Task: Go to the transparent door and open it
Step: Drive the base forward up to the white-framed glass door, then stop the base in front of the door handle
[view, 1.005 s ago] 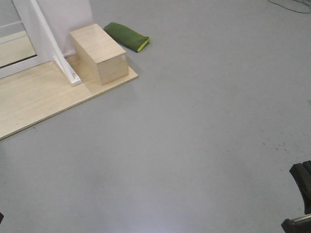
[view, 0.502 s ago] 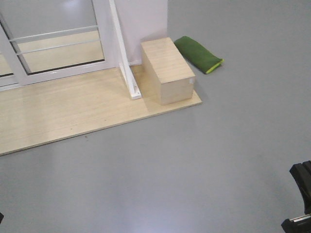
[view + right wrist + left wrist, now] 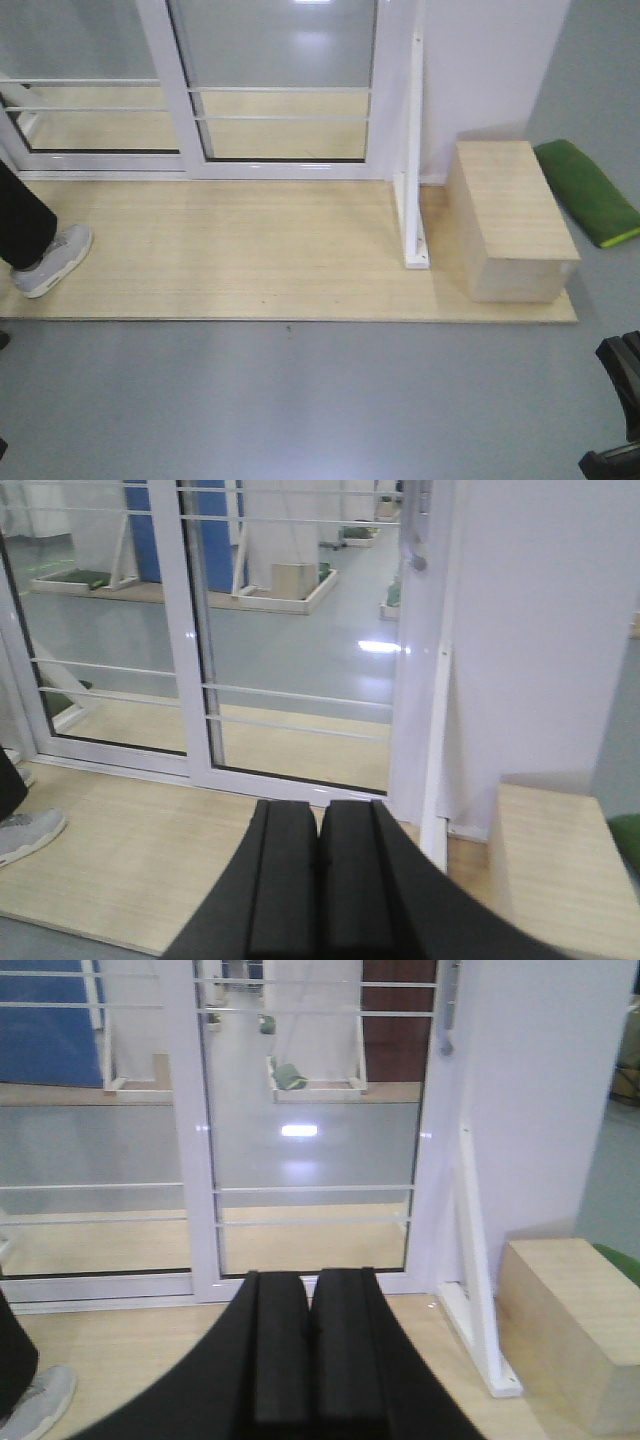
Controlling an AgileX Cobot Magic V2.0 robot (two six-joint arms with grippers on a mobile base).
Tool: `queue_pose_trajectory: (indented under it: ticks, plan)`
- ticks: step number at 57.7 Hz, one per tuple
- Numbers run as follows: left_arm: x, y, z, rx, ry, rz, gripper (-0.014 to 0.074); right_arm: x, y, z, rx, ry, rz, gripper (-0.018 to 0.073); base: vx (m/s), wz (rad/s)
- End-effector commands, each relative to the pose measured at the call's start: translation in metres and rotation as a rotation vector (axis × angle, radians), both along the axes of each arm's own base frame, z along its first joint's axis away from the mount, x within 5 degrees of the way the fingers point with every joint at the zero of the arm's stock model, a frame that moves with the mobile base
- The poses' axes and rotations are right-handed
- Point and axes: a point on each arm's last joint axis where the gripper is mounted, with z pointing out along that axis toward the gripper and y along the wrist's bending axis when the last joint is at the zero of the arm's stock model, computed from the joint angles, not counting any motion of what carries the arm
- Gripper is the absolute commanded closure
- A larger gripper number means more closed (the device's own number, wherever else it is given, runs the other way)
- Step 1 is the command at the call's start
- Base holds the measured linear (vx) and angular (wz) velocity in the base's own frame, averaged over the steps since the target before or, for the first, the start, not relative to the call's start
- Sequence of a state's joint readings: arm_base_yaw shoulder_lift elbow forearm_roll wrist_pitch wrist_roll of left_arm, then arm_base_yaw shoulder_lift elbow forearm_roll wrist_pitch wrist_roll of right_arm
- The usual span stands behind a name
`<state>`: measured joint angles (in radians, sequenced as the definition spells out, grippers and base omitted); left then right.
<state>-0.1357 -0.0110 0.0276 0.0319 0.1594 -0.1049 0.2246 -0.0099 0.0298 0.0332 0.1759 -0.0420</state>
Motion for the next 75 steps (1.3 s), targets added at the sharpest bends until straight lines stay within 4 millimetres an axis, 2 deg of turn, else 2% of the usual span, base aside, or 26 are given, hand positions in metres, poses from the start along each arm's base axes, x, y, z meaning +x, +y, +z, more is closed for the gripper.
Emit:
queue_pose_trajectory:
  ticks: [1, 20, 35, 75]
  plan:
    - [0.0005, -0.0005, -0.0016, -0.024, -0.068, -0.006, 0.0599, 0.0001, -0.0004, 0.0033, 0.015, -0.079, -0.005, 0.0560, 0.50, 0.66]
    - [0.0005, -0.0005, -0.0016, -0.024, -0.068, -0.006, 0.0599, 0.0001, -0.0004, 0.0033, 0.015, -0.079, -0.005, 0.0560, 0.49, 0.53]
    - [0.0005, -0.0005, -0.0016, -0.024, -0.068, -0.006, 0.0599, 0.0001, -0.0004, 0.0033, 0.015, -0.079, -0.005, 0.0560, 0.50, 0.23]
    - [0.0005, -0.0005, -0.0016, -0.024, -0.068, -0.006, 0.0599, 0.0001, -0.0004, 0.0036, 0.015, -0.081, -0.005, 0.0560, 0.42, -0.22]
